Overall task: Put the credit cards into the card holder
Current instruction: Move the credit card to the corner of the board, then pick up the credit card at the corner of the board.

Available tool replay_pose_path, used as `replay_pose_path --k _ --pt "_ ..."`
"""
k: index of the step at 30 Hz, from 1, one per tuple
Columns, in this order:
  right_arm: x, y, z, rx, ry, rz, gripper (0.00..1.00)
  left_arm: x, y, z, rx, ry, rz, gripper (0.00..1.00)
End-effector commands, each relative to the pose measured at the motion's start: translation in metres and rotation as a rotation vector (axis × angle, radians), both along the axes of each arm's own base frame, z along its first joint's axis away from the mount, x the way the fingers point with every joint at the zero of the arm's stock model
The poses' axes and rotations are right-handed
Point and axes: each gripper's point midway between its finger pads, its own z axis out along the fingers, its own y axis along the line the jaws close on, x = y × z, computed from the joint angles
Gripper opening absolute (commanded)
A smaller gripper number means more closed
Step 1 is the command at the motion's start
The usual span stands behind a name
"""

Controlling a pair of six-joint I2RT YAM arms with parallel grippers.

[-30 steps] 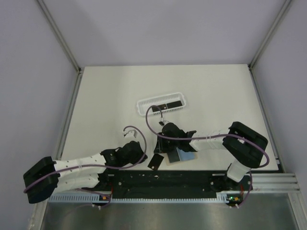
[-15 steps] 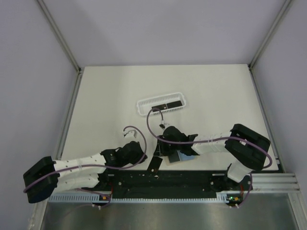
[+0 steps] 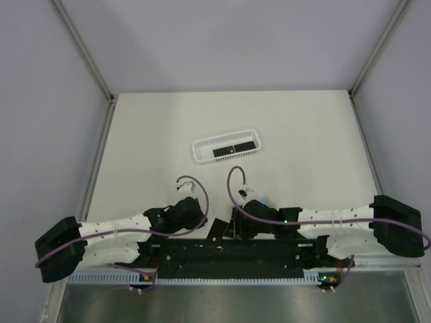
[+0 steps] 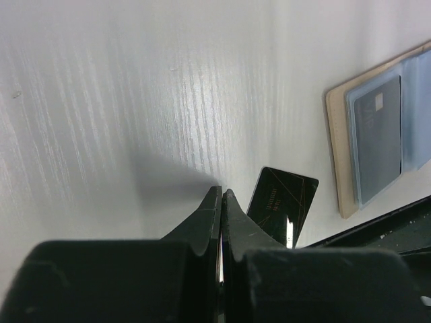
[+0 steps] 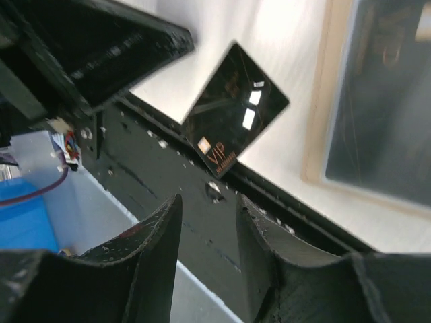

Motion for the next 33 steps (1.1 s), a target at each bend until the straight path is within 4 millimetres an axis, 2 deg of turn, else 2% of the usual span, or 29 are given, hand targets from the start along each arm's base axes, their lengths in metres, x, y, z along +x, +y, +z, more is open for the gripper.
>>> replay_pose_path --k 1,5,8,20,26,33 --pt "-0.023 -0.009 -0.017 -0.020 0.120 -0.084 0.38 -0.020 0.021 -0.027 0.131 0.056 -0.069 0.00" --pt "-0.031 -0.011 -0.035 -0.048 0.140 -0.116 0.38 -0.025 0.016 -0.026 0.141 0.048 -0.107 0.00" --pt "-0.027 -0.002 -0.038 0.001 0.148 -0.140 0.39 -0.031 0.014 -0.028 0.145 0.056 -0.121 0.00" --pt "-0.018 -0.003 -0.060 -0.045 0.156 -0.207 0.40 -0.044 0.020 -0.037 0.154 0.080 -0.112 0.00" --pt "-0.015 0.004 -0.061 0.044 0.177 -0.221 0.41 -0.046 0.020 -0.037 0.148 0.081 -0.112 0.00" --pt "-0.014 0.011 -0.073 0.107 0.243 -0.226 0.40 -0.048 0.022 -0.038 0.146 0.086 -0.105 0.00"
